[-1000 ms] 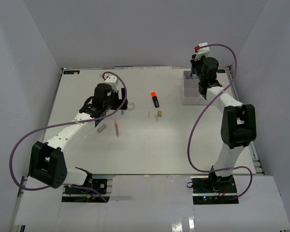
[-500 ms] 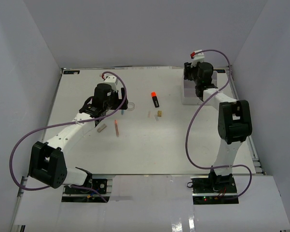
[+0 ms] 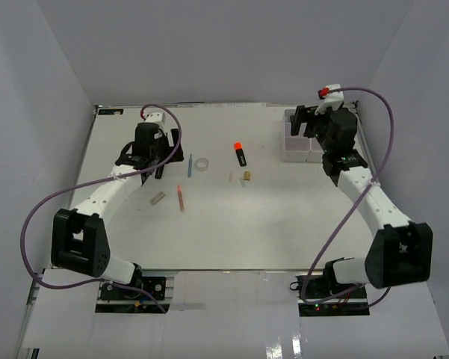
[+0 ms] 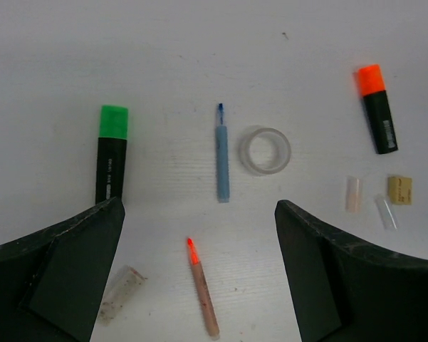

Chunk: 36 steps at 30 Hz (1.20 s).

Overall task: Sort the stationery into containers
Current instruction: Place the pen in the storage box, then pick up the stationery from the center of the board.

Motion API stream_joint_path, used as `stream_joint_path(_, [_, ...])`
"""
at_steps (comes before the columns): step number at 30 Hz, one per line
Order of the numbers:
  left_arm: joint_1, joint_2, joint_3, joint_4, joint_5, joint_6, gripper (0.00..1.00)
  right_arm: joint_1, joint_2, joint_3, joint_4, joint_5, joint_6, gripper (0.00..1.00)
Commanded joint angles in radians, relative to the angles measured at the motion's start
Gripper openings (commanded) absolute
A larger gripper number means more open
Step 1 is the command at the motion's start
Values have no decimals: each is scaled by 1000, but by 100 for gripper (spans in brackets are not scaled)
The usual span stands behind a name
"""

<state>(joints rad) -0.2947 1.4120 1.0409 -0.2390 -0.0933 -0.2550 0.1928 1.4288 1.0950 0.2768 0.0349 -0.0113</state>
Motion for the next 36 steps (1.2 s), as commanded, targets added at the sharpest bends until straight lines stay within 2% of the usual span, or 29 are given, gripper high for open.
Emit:
stream_joint_path(1, [86, 65, 56, -49, 13, -24, 98, 11, -161, -115, -93, -59, 88, 90])
stream_joint_path(6, [183, 169, 117, -86, 49, -24, 98, 14, -373, -277, -113, -107, 158, 90])
stream_joint_path(9, [195, 251, 162, -120, 40, -4, 97, 13, -445, -337, -117, -121, 186, 90])
stream_joint_path(15, [195, 372, 214, -175, 32, 19, 84, 13, -490, -408, -110, -153, 203, 90])
stream_joint_path(24, [195, 469, 248, -195, 32, 33, 73, 13, -522, -423, -128, -167, 198, 90])
stream_joint_path(33, [172, 542, 263, -207, 21, 54, 48, 13, -539, -435, -146, -161, 205, 90])
stream_joint_path(34, [169, 542, 263, -210, 18, 56, 44, 13, -542, -435, -152, -158, 203, 90])
stream_joint_path(35, [163, 536, 262, -212, 15, 60, 33, 14, -550, -435, -153, -159, 201, 90])
stream_joint_path(36, [160, 530, 260, -214, 15, 62, 28, 14, -553, -434, -154, -162, 200, 90])
